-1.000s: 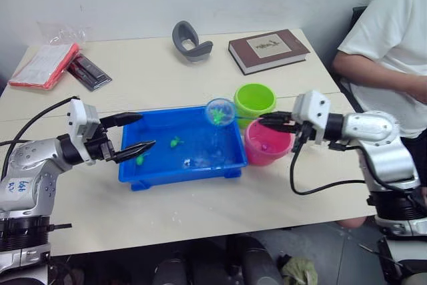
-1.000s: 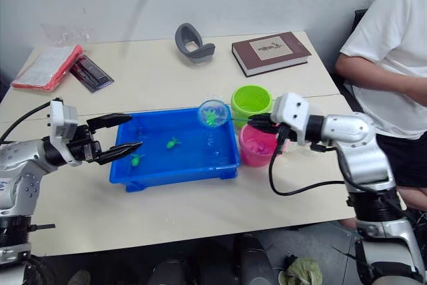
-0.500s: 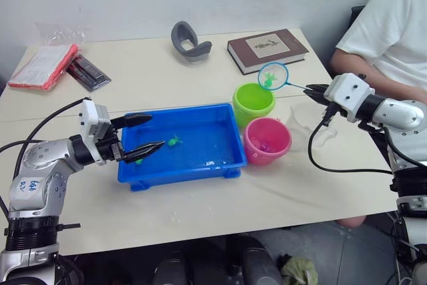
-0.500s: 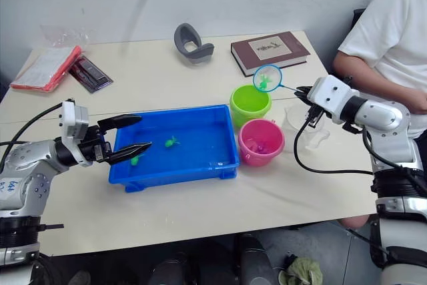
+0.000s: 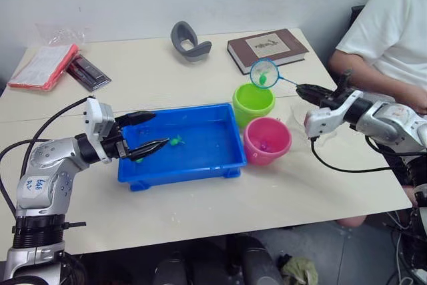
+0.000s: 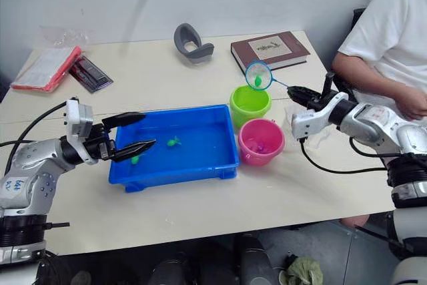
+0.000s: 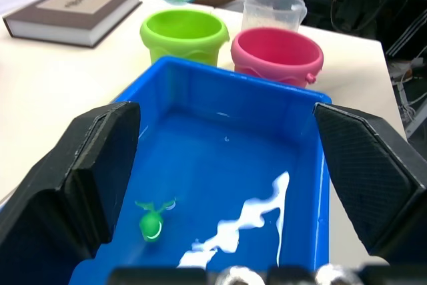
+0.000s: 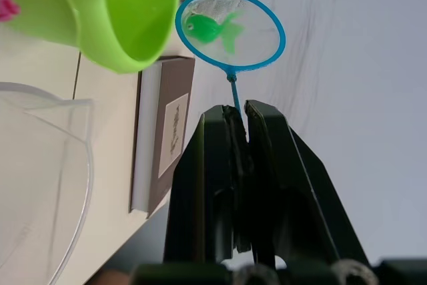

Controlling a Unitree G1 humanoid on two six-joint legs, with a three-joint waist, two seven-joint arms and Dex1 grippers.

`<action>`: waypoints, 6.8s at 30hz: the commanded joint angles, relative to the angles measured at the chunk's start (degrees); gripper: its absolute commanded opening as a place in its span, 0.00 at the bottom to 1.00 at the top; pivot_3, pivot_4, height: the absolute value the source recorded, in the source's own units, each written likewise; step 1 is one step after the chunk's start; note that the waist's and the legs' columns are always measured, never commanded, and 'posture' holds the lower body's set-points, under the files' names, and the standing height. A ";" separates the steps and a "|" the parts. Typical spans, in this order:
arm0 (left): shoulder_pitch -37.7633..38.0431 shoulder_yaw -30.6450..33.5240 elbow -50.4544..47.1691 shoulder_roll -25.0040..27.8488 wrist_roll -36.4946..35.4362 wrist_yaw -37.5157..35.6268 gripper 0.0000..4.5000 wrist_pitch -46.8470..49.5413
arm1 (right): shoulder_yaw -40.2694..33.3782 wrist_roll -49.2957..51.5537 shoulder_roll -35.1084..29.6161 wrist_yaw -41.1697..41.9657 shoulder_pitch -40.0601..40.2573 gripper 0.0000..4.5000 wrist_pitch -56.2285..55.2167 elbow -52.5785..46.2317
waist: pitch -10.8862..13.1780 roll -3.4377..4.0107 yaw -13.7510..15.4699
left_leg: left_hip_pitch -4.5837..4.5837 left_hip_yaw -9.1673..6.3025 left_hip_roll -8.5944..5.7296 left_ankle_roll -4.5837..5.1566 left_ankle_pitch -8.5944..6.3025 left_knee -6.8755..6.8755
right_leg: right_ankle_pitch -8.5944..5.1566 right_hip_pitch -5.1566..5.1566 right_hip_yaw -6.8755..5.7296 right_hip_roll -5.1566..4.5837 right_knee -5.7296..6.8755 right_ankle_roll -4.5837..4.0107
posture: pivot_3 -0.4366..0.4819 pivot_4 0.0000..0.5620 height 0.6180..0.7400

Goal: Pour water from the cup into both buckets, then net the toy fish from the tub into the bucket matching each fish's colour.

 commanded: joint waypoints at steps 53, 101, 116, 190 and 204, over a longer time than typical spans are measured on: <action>0.00 -0.42 -0.06 -0.79 0.24 1.05 0.99 -3.53 | 12.10 -12.45 -2.95 -25.20 -8.24 0.00 -0.04 8.14 | 0.01 0.02 -0.33 | 0.11 0.31 0.13 -0.14 0.05 -0.06 | 0.00 -0.01 0.45 0.46 -0.02 0.00 | 0.48 0.27 1.00; -1.15 -0.75 0.16 -1.35 0.34 1.90 0.99 -3.75 | 16.76 -16.75 -1.59 -31.52 -12.77 0.00 3.31 12.29 | 0.01 0.02 -1.52 | 0.15 0.49 0.35 -0.26 0.05 -0.09 | 0.00 -0.07 0.65 0.81 -0.01 -0.01 | 0.48 0.27 1.00; -0.24 -0.96 -0.52 -1.79 0.43 2.51 0.99 -4.40 | 21.82 -19.42 -1.31 -34.28 -15.27 0.00 -1.65 11.32 | 0.01 0.03 -1.60 | 0.10 0.87 0.29 -0.26 0.07 -0.18 | 0.00 -0.47 1.04 0.82 0.21 -0.01 | 0.48 0.27 1.00; 23.21 19.88 6.97 16.41 1.78 -8.75 0.99 -4.83 | 18.67 47.20 29.94 51.20 -6.10 0.00 78.61 -34.71 | -0.22 -0.38 -1.67 | 0.05 1.69 0.55 -0.47 -0.25 -0.05 | 0.02 -1.04 0.56 1.12 0.42 -0.63 | 0.48 0.27 1.00; 21.19 19.06 3.75 13.51 0.74 -5.62 0.99 -5.33 | 4.54 57.94 24.95 58.97 4.36 0.00 77.75 -45.48 | -0.24 -0.40 -1.44 | 0.08 1.71 0.71 -0.62 -0.30 -0.03 | -0.05 -1.04 0.57 1.33 0.46 -0.74 | 0.48 0.27 1.00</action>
